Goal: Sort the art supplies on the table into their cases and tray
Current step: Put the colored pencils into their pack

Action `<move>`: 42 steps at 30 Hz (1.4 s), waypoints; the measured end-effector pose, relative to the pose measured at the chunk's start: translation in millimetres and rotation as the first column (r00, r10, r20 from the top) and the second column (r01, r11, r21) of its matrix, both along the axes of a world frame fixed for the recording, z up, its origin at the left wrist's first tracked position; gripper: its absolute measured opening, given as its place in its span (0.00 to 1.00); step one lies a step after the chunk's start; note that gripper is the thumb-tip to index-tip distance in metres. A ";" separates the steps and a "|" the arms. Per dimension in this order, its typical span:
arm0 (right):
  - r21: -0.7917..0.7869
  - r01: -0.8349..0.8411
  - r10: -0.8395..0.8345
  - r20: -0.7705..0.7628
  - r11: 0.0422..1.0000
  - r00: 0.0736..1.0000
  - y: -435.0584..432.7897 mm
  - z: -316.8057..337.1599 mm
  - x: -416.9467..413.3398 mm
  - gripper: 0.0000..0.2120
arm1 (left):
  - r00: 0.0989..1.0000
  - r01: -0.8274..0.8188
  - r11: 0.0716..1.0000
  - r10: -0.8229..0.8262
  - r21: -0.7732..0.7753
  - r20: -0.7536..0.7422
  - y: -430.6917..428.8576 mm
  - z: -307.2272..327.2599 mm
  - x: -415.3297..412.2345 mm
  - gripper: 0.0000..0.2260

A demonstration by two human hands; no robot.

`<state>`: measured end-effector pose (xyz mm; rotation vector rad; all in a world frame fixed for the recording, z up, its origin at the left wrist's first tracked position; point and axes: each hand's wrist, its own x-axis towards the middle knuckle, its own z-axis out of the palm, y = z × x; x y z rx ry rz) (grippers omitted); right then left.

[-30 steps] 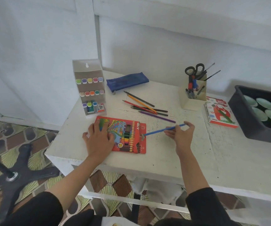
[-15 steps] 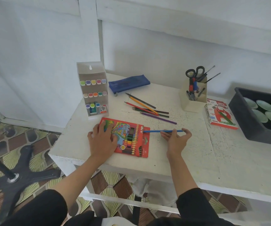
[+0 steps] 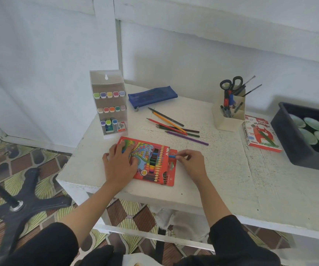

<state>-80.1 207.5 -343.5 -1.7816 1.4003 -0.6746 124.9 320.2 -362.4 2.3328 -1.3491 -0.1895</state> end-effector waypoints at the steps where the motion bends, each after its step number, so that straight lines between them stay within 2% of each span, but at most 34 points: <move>1: -0.001 -0.041 0.041 -0.050 0.999 0.998 -0.5 -1.3 2.5 0.03 | 1.000 0.002 1.000 -0.002 -0.001 -0.004 0.0 -0.1 0.1 0.27; 8: -0.055 -0.101 0.089 -0.194 0.993 0.977 3.2 -5.4 15.3 0.03 | 0.999 0.012 1.000 -0.012 0.015 0.032 -1.2 -6.7 1.8 0.26; 17: 0.131 -0.163 0.178 -0.109 0.978 0.978 -5.3 0.0 6.7 0.05 | 0.999 0.017 0.999 -0.019 0.040 0.048 -3.0 -9.5 2.9 0.26; 21: 0.010 -0.140 0.140 -0.063 0.990 0.988 -17.1 8.5 -1.4 0.06 | 0.994 0.062 0.995 -0.068 0.078 0.085 -2.7 -5.5 8.8 0.27; 24: -0.095 -0.100 0.094 -0.069 0.990 0.993 -32.1 16.4 -0.5 0.05 | 0.986 0.129 0.991 -0.131 0.030 0.104 0.4 -4.9 21.6 0.30; 29: -0.158 -0.164 0.123 -0.239 0.974 0.963 -61.4 23.9 19.7 0.12 | 0.970 0.212 0.977 -0.206 -0.027 0.132 8.2 -13.8 29.6 0.29; 32: -0.191 -0.278 0.163 -0.464 0.941 0.871 -71.5 22.9 33.0 0.13 | 0.955 0.263 0.964 -0.256 -0.028 0.148 9.9 -13.0 24.6 0.29; 35: -0.232 -0.310 0.104 -0.623 0.922 0.775 -73.3 19.3 38.3 0.13 | 0.934 0.321 0.947 -0.314 -0.013 0.168 11.5 -14.7 23.7 0.28; 38: -0.270 -0.310 0.054 -0.670 0.912 0.741 -70.4 14.3 41.8 0.12 | 0.932 0.325 0.945 -0.317 -0.021 0.175 11.0 -14.5 24.0 0.27; 42: -0.323 -0.247 -0.008 -0.622 0.913 0.783 -62.9 5.1 39.3 0.09 | 0.935 0.323 0.946 -0.315 -0.021 0.165 8.3 -14.5 24.7 0.27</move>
